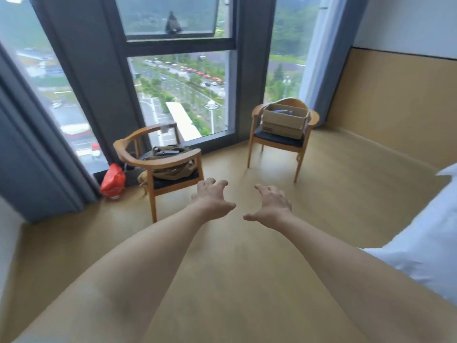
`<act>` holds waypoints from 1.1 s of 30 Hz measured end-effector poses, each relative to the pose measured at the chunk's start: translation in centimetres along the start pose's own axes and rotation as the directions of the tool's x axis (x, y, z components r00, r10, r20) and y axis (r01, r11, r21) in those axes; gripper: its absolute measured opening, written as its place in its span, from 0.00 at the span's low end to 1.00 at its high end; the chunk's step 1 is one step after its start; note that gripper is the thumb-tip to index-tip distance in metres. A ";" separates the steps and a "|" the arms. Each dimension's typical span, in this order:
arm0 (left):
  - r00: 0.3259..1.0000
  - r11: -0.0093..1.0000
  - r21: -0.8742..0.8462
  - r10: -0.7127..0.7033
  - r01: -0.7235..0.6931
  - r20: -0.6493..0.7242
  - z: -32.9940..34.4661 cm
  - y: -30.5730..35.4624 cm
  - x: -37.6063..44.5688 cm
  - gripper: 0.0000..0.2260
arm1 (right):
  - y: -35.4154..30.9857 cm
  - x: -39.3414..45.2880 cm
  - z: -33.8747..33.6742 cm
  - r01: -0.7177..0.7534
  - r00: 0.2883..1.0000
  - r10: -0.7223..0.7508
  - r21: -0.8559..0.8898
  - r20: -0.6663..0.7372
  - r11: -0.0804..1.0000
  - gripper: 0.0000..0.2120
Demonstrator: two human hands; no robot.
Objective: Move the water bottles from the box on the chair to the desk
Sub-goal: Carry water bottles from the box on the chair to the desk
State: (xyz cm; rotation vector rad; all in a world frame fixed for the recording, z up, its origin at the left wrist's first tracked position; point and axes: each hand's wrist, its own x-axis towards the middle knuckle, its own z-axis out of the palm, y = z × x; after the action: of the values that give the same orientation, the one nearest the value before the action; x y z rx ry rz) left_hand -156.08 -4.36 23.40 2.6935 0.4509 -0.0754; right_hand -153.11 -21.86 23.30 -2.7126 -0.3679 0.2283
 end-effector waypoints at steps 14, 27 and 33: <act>0.968 0.973 -0.028 0.232 -0.230 0.092 3.9 9.1 25.4 0.34 | 7.8 21.7 -2.4 -0.224 0.970 0.232 0.106 -0.068 0.969 0.44; 0.963 0.963 0.001 0.270 -0.270 -0.020 2.6 21.0 53.0 0.35 | 14.0 47.1 -10.7 -0.200 0.971 0.221 0.193 -0.092 0.961 0.41; 0.954 0.953 0.030 0.300 -0.301 0.030 5.0 24.0 62.6 0.33 | 16.7 56.5 -11.8 -0.240 0.966 0.252 0.174 -0.051 0.955 0.41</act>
State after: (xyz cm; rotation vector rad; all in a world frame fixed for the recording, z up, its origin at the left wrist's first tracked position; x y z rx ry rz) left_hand -88.98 -8.27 20.67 2.7580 0.0282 -0.0306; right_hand -93.08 -24.76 21.28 -2.5870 0.0125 0.2178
